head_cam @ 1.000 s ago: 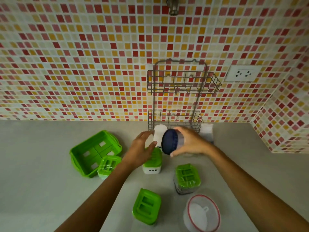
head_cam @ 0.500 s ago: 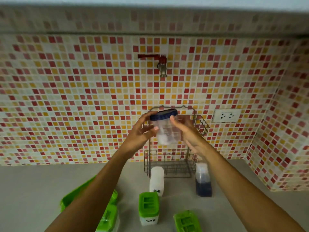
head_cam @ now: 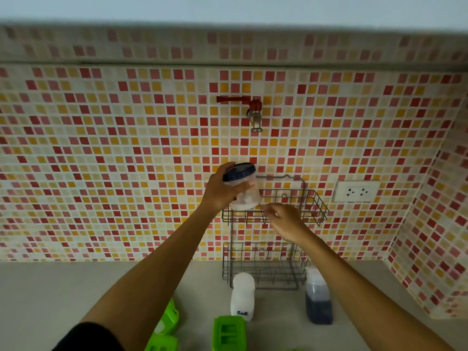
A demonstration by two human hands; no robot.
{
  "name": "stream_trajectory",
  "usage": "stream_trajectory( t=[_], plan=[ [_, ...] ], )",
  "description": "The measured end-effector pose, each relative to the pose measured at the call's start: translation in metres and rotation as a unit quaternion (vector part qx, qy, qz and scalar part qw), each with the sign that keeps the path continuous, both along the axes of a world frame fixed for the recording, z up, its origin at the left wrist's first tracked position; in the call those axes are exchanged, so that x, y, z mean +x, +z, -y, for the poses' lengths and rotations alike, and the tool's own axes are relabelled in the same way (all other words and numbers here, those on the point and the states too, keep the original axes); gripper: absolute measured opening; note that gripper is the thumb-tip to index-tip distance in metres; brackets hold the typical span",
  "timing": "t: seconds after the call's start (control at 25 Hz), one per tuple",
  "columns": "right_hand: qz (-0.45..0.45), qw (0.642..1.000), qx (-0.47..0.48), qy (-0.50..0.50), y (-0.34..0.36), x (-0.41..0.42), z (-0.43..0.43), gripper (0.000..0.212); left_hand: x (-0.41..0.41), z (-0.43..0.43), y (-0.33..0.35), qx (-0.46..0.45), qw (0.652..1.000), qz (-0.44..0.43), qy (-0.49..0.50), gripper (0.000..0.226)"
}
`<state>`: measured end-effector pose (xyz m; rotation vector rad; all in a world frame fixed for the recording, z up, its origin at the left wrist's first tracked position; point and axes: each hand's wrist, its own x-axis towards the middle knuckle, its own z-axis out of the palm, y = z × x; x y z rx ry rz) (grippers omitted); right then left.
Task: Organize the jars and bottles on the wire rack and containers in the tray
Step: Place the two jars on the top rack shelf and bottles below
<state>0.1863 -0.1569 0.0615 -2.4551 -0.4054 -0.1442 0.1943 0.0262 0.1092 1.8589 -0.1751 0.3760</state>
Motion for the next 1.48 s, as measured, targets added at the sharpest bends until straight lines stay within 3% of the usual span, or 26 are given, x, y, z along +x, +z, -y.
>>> stream_trajectory(
  t=[0.08,0.16,0.36,0.6,0.88,1.04,1.28,1.48],
  plan=[
    [0.051,0.997,-0.054,0.016,-0.011,0.003,0.008,0.031,0.006,0.000,-0.008,0.113,0.993,-0.013,0.009,0.068],
    [0.070,0.996,-0.037,0.031,-0.014,0.005,0.010,0.029,0.007,0.004,-0.019,0.221,0.974,-0.036,0.022,0.075],
    [0.111,0.994,0.005,0.021,-0.017,0.005,0.009,0.027,0.008,0.000,-0.013,0.307,0.948,-0.078,0.039,0.075],
    [0.118,0.993,0.014,0.016,-0.017,0.003,0.008,0.026,-0.004,-0.010,0.002,0.425,0.900,0.017,0.098,0.054],
    [0.081,0.996,-0.025,0.003,-0.014,-0.011,0.008,0.035,-0.032,-0.006,-0.001,0.470,0.872,0.031,0.131,0.060],
    [0.065,0.997,-0.023,0.032,-0.014,-0.061,0.017,0.047,-0.088,-0.003,-0.023,0.412,0.902,0.049,0.123,0.057],
    [-0.026,0.996,0.018,0.083,-0.079,-0.188,0.050,0.047,-0.209,0.025,-0.118,0.334,0.942,-0.004,0.018,0.044],
    [-0.114,0.990,-0.012,0.076,-0.139,-0.261,0.078,0.053,-0.284,0.046,-0.202,0.415,0.907,-0.075,0.011,0.044]
  ],
)
